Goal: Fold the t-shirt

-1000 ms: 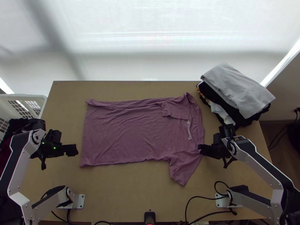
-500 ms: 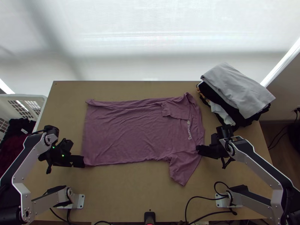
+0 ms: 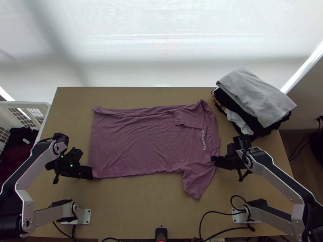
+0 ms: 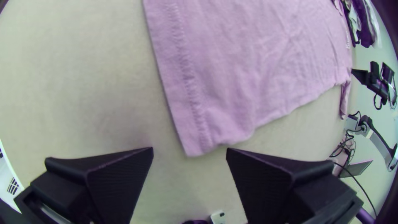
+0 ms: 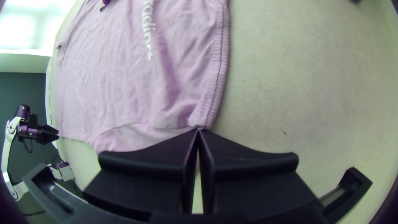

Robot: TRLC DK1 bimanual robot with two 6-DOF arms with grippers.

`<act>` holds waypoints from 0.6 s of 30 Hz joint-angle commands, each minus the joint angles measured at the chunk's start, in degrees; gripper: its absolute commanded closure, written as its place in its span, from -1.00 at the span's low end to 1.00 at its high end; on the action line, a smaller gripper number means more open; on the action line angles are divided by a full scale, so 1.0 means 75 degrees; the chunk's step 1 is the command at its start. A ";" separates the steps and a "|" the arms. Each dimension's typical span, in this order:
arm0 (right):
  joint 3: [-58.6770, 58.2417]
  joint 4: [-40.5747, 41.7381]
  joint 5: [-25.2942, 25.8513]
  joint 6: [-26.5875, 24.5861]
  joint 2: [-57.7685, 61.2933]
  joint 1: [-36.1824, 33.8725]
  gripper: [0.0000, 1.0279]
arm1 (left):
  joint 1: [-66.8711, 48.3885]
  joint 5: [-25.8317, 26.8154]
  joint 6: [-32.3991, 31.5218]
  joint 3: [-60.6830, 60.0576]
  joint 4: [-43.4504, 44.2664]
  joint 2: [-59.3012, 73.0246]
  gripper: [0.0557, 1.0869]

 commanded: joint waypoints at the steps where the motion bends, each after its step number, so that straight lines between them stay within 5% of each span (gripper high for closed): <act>1: -0.0146 0.0028 -0.0043 0.0064 -0.0022 -0.0078 0.94 | -0.0152 0.0280 -0.0110 -0.0104 0.0263 0.0073 -0.09; 3: -0.0157 0.0028 -0.0043 0.0064 -0.0022 -0.0078 0.94 | -0.0222 0.0420 -0.0321 -0.0092 0.0392 -0.0079 0.26; 6: -0.0157 0.0028 -0.0043 0.0064 -0.0022 -0.0078 0.94 | -0.0410 0.0455 -0.0368 -0.0139 0.0451 -0.0232 0.47; 9: -0.0146 0.0028 -0.0031 0.0064 -0.0022 -0.0078 0.94 | -0.0433 0.0479 -0.0391 -0.0221 0.0755 -0.0478 0.92; 18: 0.0429 0.0040 0.0297 0.0029 -0.0936 -0.0336 0.94 | 0.0364 0.0655 -0.0801 0.1021 0.0661 -0.0689 0.93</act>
